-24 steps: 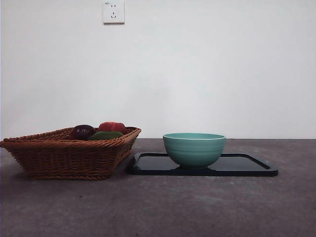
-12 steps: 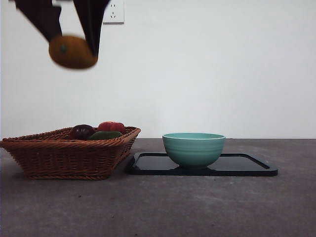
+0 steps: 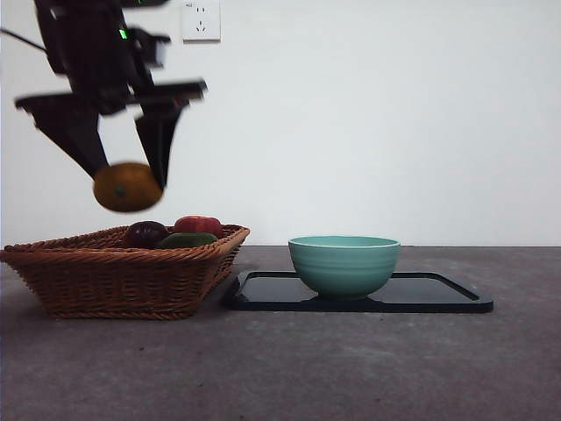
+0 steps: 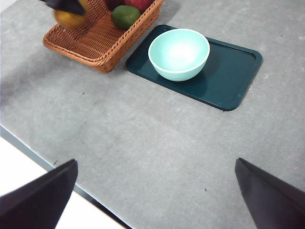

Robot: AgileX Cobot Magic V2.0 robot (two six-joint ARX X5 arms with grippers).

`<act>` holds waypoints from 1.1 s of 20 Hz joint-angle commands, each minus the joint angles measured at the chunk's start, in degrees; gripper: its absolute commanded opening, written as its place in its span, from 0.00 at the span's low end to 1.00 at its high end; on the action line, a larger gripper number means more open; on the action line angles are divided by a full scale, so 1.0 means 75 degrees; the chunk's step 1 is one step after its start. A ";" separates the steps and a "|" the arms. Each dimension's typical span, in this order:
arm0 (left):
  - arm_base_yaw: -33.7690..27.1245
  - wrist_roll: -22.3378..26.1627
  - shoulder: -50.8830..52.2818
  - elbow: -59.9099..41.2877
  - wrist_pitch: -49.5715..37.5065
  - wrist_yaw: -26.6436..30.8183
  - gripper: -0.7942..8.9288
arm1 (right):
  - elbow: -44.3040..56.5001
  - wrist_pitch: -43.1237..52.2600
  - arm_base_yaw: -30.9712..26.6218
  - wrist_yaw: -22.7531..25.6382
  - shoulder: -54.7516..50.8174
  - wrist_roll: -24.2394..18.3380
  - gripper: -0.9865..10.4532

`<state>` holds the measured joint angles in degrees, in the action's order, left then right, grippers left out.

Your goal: Pick up the wifruite, put it on the bowl, pick up the plate, put it on desk

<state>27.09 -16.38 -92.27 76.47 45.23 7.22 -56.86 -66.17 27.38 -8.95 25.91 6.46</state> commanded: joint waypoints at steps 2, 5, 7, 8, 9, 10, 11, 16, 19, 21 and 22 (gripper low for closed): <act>-0.0047 0.0149 -0.0688 0.0061 -0.0329 0.0009 0.37 | -0.0061 0.0079 0.0052 0.0006 0.0015 0.0076 0.59; -0.0067 0.0181 -0.1241 0.0061 -0.0458 0.0012 0.37 | -0.0061 0.0079 0.0052 0.0003 0.0015 0.0079 0.59; -0.0067 0.0181 -0.1536 0.0061 -0.0554 0.0012 0.37 | -0.0061 0.0079 0.0052 0.0006 0.0015 0.0079 0.59; -0.0067 0.0181 -0.1647 0.0061 -0.0606 0.0009 0.37 | -0.0061 0.0079 0.0052 0.0006 0.0015 0.0079 0.59; -0.0067 0.0178 -0.1734 0.0061 -0.0635 0.0009 0.37 | -0.0061 0.0079 0.0052 0.0006 0.0015 0.0079 0.59; -0.0067 0.0178 -0.1813 0.0061 -0.0644 0.0009 0.37 | -0.0061 0.0079 0.0052 0.0003 0.0015 0.0079 0.59; -0.0067 0.0178 -0.1868 0.0061 -0.0621 0.0009 0.37 | -0.0061 0.0079 0.0052 0.0003 0.0015 0.0079 0.59; -0.0067 0.0178 -0.1961 0.0067 -0.0612 0.0009 0.37 | -0.0061 0.0076 0.0052 0.0003 0.0015 0.0082 0.59; -0.0067 0.0178 -0.1958 0.0079 -0.0568 0.0006 0.42 | -0.0061 0.0079 0.0052 0.0003 0.0015 0.0085 0.59; -0.0067 0.0178 -0.1941 0.0175 -0.0490 0.0003 0.58 | -0.0061 0.0076 0.0052 0.0000 0.0015 0.0085 0.59; -0.0067 0.0181 -0.1929 0.0274 -0.0399 -0.0015 0.62 | -0.0061 0.0076 0.0052 0.0000 0.0015 0.0085 0.59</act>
<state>26.37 -15.73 -105.34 76.79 42.63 7.16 -56.86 -66.15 27.38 -8.95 25.91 6.46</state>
